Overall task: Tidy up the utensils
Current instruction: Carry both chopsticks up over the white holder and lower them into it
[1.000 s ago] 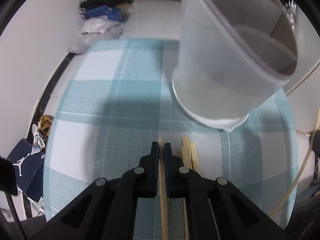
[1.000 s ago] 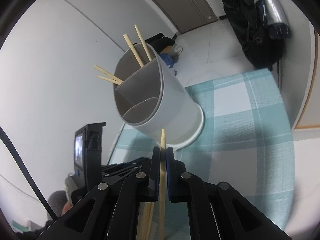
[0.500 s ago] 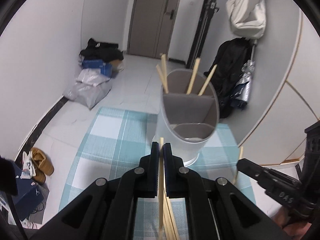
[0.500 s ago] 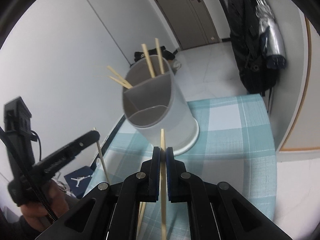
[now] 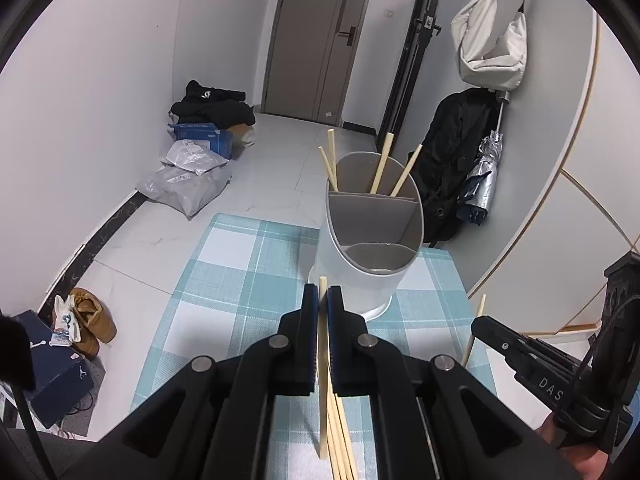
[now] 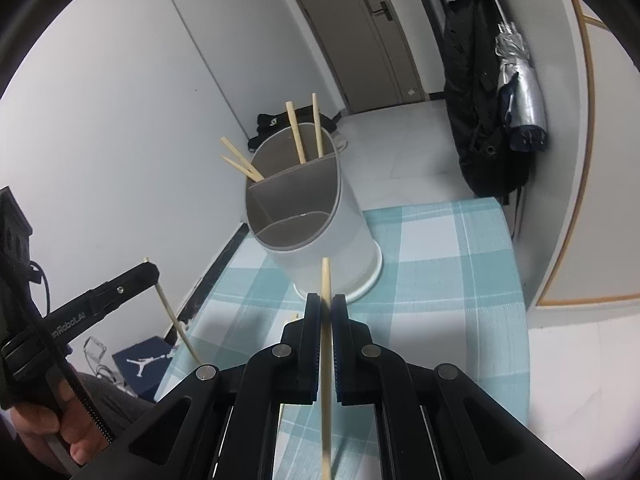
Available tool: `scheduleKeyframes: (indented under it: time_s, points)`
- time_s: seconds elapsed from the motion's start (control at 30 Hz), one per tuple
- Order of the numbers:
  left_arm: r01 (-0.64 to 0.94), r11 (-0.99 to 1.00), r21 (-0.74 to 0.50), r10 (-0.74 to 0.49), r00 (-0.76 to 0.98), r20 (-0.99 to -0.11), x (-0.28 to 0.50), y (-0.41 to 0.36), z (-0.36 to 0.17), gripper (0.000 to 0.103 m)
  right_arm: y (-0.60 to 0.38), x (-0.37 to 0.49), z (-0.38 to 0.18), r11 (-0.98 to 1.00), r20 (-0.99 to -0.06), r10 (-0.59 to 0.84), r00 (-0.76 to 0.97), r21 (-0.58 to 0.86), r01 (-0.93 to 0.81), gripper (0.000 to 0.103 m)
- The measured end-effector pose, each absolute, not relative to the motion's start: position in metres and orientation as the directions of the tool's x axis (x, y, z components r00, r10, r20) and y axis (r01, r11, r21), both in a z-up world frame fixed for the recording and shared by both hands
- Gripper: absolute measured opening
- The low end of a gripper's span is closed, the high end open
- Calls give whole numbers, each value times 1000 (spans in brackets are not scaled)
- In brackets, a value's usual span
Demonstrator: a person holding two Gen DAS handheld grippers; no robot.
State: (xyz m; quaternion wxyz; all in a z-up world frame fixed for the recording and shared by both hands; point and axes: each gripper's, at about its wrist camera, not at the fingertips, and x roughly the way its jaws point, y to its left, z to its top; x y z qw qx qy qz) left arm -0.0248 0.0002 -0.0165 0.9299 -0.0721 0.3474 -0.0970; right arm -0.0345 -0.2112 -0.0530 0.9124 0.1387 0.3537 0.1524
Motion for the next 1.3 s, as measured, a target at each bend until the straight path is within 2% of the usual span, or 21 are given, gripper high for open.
scheduleKeyframes:
  time_s: [0.23, 0.67, 1.0, 1.3]
  points:
    - [139, 982, -131, -191, 758, -624, -36, -5, -7, 1, -213, -46, -44, 917, -576, 371, 729, 351, -189, 4]
    - [145, 981, -126, -192, 764, -616, -39, 0, 9, 1, -217, -53, -32, 897, -515, 403, 757, 385, -216, 4]
    - [186, 969, -163, -247, 774, -583, -32, -8, 44, 1, -217, -57, 0, 854, -418, 477, 773, 426, -297, 4]
    - [255, 950, -179, -311, 782, -540, -16, -27, 80, 1, -222, -44, 37, 863, -367, 462, 808, 397, -313, 4]
